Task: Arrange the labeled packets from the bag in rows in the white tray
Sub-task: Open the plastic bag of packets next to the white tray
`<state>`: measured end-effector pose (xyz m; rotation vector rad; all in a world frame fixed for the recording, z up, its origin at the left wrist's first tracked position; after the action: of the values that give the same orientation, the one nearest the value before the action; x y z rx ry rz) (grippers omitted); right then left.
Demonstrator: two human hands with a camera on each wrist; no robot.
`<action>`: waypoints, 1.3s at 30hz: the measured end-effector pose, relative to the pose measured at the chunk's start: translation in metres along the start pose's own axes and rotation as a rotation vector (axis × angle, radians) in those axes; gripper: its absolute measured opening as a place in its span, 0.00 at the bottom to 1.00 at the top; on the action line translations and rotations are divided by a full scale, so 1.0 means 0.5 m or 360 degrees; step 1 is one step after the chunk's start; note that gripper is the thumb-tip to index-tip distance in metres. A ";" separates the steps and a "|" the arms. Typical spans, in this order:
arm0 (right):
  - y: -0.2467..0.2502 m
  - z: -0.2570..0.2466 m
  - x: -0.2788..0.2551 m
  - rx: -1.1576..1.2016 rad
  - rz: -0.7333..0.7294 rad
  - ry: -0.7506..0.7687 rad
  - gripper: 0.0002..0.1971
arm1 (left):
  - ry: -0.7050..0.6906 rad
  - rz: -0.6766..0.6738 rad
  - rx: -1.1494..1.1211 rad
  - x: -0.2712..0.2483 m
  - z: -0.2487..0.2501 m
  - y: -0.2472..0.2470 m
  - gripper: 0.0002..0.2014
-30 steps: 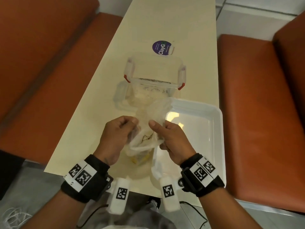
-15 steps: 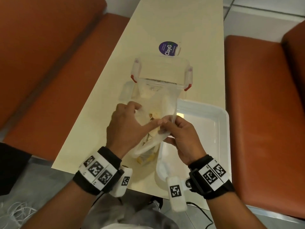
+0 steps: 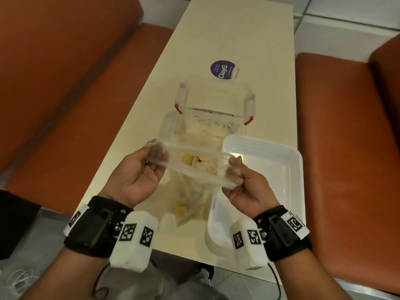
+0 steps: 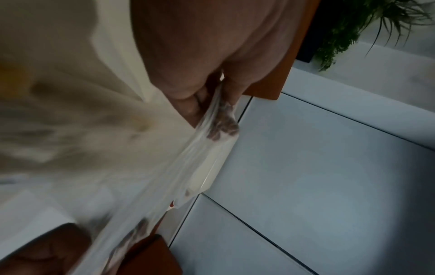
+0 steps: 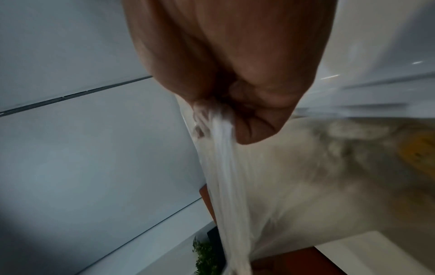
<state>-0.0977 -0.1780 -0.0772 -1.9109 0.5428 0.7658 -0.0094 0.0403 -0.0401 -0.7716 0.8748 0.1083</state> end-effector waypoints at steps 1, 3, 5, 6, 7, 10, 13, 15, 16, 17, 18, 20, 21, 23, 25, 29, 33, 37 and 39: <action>-0.001 0.000 0.003 0.0025 -0.0016 -0.0019 0.13 | 0.0090 -0.0032 0.0002 0.003 0.001 0.007 0.07; -0.007 -0.006 0.010 0.0141 -0.0065 -0.0065 0.16 | 0.0279 -0.0137 0.0097 0.004 -0.001 0.023 0.07; -0.011 -0.016 0.018 0.0235 -0.0080 -0.0098 0.16 | 0.0350 -0.0146 0.0260 0.002 -0.002 0.037 0.09; -0.014 -0.021 0.019 0.0209 -0.0078 -0.0094 0.15 | 0.0356 -0.0130 0.0329 0.001 -0.002 0.043 0.10; -0.018 -0.023 0.019 0.0114 -0.0071 -0.0068 0.14 | 0.0342 -0.0116 0.0368 0.001 -0.002 0.046 0.12; -0.027 -0.021 0.013 -0.0574 0.0022 0.0221 0.11 | 0.0250 -0.0043 0.0454 0.003 0.001 0.048 0.18; -0.042 -0.019 0.000 -0.1311 0.0075 0.0579 0.20 | -0.0015 0.0097 0.0749 -0.002 0.009 0.043 0.17; -0.046 -0.021 -0.005 -0.1493 0.0043 0.0719 0.23 | -0.0323 0.0170 0.1118 -0.006 0.013 0.040 0.22; -0.047 -0.023 -0.007 -0.1565 0.0039 0.0795 0.22 | -0.0490 0.0188 0.1358 -0.008 0.015 0.036 0.26; -0.048 -0.025 -0.008 -0.1649 0.0053 0.0883 0.18 | -0.0681 0.0199 0.1654 -0.010 0.014 0.032 0.28; -0.050 -0.027 -0.008 -0.1736 0.0078 0.0982 0.13 | -0.0908 0.0229 0.1999 -0.011 0.015 0.029 0.27; -0.056 -0.031 -0.007 -0.1848 0.0119 0.1145 0.11 | -0.1398 0.0297 0.2595 -0.012 0.015 0.021 0.19; -0.058 -0.031 -0.004 -0.1859 0.0139 0.1189 0.13 | -0.1570 0.0280 0.2720 -0.014 0.015 0.015 0.14; -0.061 -0.034 -0.001 -0.1831 0.0204 0.1217 0.16 | -0.1623 0.0187 0.2627 -0.008 0.014 0.013 0.11; -0.060 -0.034 0.002 -0.1803 0.0264 0.1180 0.20 | -0.1284 0.0121 0.2112 0.000 0.016 0.015 0.11; -0.057 -0.026 0.007 -0.1899 0.0153 0.1027 0.21 | -0.0277 0.0102 0.0990 0.013 0.012 0.007 0.13; -0.033 -0.034 0.026 -0.2433 0.0140 0.1012 0.19 | 0.0247 0.0128 0.0286 0.034 0.009 -0.004 0.17; -0.013 -0.050 0.032 -0.2656 0.0431 0.1230 0.15 | 0.0278 0.0060 0.0206 0.041 0.003 0.014 0.18; -0.007 -0.063 0.033 -0.2381 0.0623 0.1174 0.13 | 0.0252 0.0053 0.0238 0.044 0.003 0.026 0.18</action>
<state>-0.0749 -0.2057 -0.0760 -3.6188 0.9339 0.7308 0.0009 0.0459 -0.0626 -0.6318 1.0344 0.0107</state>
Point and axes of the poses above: each hand's wrist, its own x-axis towards the middle knuckle, its own y-axis out of the back of the hand, z = x × y, the point moved 2 cm from there along x, towards the middle knuckle, and after that the axes turned 9 degrees about z, right-handed, at the moved point
